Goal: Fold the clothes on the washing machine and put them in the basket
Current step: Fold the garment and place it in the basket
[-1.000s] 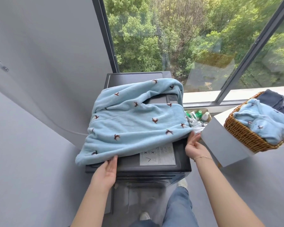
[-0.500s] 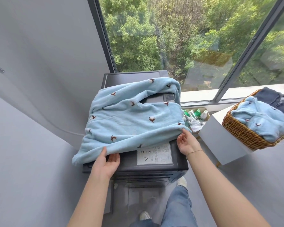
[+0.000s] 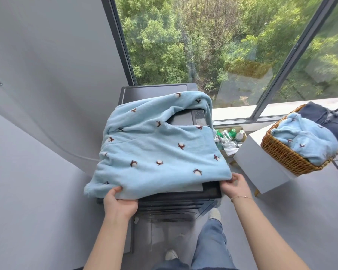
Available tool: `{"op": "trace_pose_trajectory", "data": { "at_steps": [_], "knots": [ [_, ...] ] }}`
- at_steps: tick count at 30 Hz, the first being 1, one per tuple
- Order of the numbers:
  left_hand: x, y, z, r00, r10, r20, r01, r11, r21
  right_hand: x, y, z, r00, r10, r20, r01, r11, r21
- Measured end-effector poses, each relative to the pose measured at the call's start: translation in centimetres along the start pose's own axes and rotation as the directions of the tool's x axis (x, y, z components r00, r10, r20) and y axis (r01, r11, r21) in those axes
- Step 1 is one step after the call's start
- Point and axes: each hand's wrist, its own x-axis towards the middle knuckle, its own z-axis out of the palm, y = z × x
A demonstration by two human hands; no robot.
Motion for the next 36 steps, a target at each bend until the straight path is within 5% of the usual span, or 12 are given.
{"op": "trace_pose_trajectory", "data": {
  "at_steps": [4, 8, 11, 15, 18, 21, 27, 28, 30, 33, 34, 36],
  "knots": [
    [-0.3, 1.3, 0.4, 0.990, 0.087, 0.112, -0.099, 0.989, 0.107, -0.8, -1.5, 1.5, 0.965, -0.028, 0.262, 0.050, 0.996, -0.080],
    [0.5, 1.7, -0.9, 0.994, 0.079, -0.079, -0.066, 0.985, 0.156, -1.1, 0.1, -2.1, 0.992, -0.042, 0.121, 0.039, 0.999, 0.027],
    [0.6, 1.7, -1.6, 0.998, 0.066, -0.003, -0.065, 0.991, 0.120, -2.1, -0.3, -2.8, 0.982, 0.097, 0.162, -0.110, 0.991, 0.076],
    [0.3, 2.3, -1.5, 0.994, 0.077, 0.074, -0.083, 0.994, 0.075, -5.1, -1.4, 1.6, 0.957, -0.004, 0.288, 0.064, 0.978, -0.198],
    [0.4, 2.4, -2.1, 0.998, 0.054, -0.029, -0.052, 0.995, 0.087, -4.4, -1.2, 1.9, 0.994, -0.091, 0.061, 0.108, 0.894, -0.436],
    [-0.1, 2.0, -2.7, 0.971, 0.032, -0.236, 0.009, 0.985, 0.170, 0.0, -0.8, -3.0, 0.953, -0.076, -0.293, -0.086, 0.859, -0.505],
    [0.4, 1.7, -3.3, 0.793, 0.342, -0.504, -0.181, 0.923, 0.341, -0.2, 2.1, -2.7, 0.950, -0.144, -0.278, -0.071, 0.767, -0.637],
    [0.5, 1.7, -3.3, 0.711, 0.473, -0.520, -0.293, 0.872, 0.394, -0.3, 2.6, -2.5, 0.914, -0.259, -0.311, 0.005, 0.776, -0.631],
    [0.6, 1.6, -2.8, 0.526, 0.724, -0.445, -0.401, 0.673, 0.621, -2.1, 3.8, -1.3, 0.730, -0.642, -0.236, 0.199, 0.529, -0.825],
    [1.7, 1.4, -2.4, 0.254, 0.952, 0.169, -0.473, -0.030, 0.881, -4.3, 6.1, 0.6, 0.576, -0.704, 0.415, 0.522, -0.073, -0.850],
    [2.3, 1.2, -2.0, 0.237, 0.862, 0.449, -0.492, -0.292, 0.820, -4.0, 7.0, 0.9, 0.560, -0.589, 0.583, 0.604, -0.192, -0.774],
    [4.1, 0.7, -0.9, 0.430, 0.509, 0.745, -0.480, -0.571, 0.667, -3.1, 8.3, 1.7, 0.594, -0.266, 0.759, 0.628, -0.437, -0.644]
  ]
}}
